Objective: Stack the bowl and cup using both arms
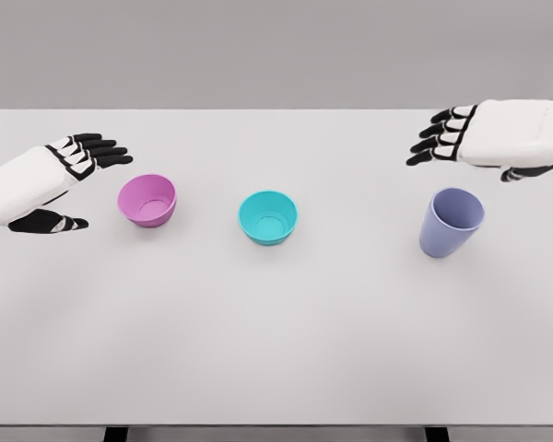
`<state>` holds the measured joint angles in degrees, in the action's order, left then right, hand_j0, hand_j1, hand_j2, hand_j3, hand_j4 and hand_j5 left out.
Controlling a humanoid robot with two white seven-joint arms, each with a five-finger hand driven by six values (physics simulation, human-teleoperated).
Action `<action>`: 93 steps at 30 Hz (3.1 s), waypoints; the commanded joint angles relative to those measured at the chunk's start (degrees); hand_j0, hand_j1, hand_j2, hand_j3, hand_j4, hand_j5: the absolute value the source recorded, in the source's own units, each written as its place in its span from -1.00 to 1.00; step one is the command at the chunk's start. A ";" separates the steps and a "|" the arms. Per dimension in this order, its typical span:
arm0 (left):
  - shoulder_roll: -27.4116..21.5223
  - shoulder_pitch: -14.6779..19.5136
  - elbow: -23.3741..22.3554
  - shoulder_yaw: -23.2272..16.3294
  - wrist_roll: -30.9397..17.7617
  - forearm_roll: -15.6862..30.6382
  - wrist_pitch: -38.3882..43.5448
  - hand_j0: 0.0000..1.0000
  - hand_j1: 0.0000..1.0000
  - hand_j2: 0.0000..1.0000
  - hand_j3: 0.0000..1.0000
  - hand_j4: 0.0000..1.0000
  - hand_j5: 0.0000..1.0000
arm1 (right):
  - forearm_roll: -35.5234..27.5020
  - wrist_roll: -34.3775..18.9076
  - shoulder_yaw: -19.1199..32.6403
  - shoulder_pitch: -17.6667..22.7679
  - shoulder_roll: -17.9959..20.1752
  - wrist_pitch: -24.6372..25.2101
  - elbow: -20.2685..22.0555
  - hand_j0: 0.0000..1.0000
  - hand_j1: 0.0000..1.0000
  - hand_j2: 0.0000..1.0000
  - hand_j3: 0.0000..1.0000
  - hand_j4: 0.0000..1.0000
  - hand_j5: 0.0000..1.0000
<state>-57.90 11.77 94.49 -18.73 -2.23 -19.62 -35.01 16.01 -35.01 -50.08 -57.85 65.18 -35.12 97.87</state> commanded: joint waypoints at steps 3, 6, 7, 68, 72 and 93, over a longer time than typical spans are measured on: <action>0.06 0.00 -0.09 0.01 0.12 0.29 0.01 1.00 1.00 1.00 1.00 1.00 1.00 | -0.19 0.01 0.77 -1.38 0.74 0.12 0.22 1.00 1.00 1.00 1.00 1.00 1.00; 0.42 0.09 -0.09 0.10 0.12 0.29 0.01 1.00 1.00 1.00 1.00 1.00 1.00 | -0.19 0.01 2.70 -0.77 0.04 0.12 0.31 1.00 1.00 1.00 1.00 1.00 1.00; 0.33 0.35 -0.01 0.27 0.03 0.29 0.01 1.00 1.00 1.00 1.00 1.00 1.00 | -0.28 0.01 4.63 0.63 -1.19 0.12 0.22 1.00 1.00 1.00 1.00 1.00 1.00; 6.48 37.00 -0.62 -36.03 -32.77 0.38 30.53 1.00 1.00 1.00 1.00 1.00 1.00 | -0.72 0.01 34.43 25.33 -4.18 0.12 -0.83 1.00 1.00 1.00 1.00 1.00 1.00; 7.62 37.09 -0.88 -36.03 -32.77 -1.38 30.53 1.00 1.00 1.00 1.00 1.00 1.00 | -0.72 0.01 34.43 25.34 -3.92 0.12 -0.92 1.00 1.00 1.00 1.00 1.00 1.00; 10.52 36.48 -6.33 -36.12 -32.77 -3.05 30.36 1.00 1.00 1.00 1.00 1.00 1.00 | -0.72 0.01 34.43 25.51 -4.09 0.12 -0.92 1.00 1.00 1.00 1.00 1.00 1.00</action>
<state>-47.87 48.25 88.83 -54.92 -35.02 -22.24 -4.61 15.54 -35.03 -15.66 -32.34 61.09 -35.16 96.95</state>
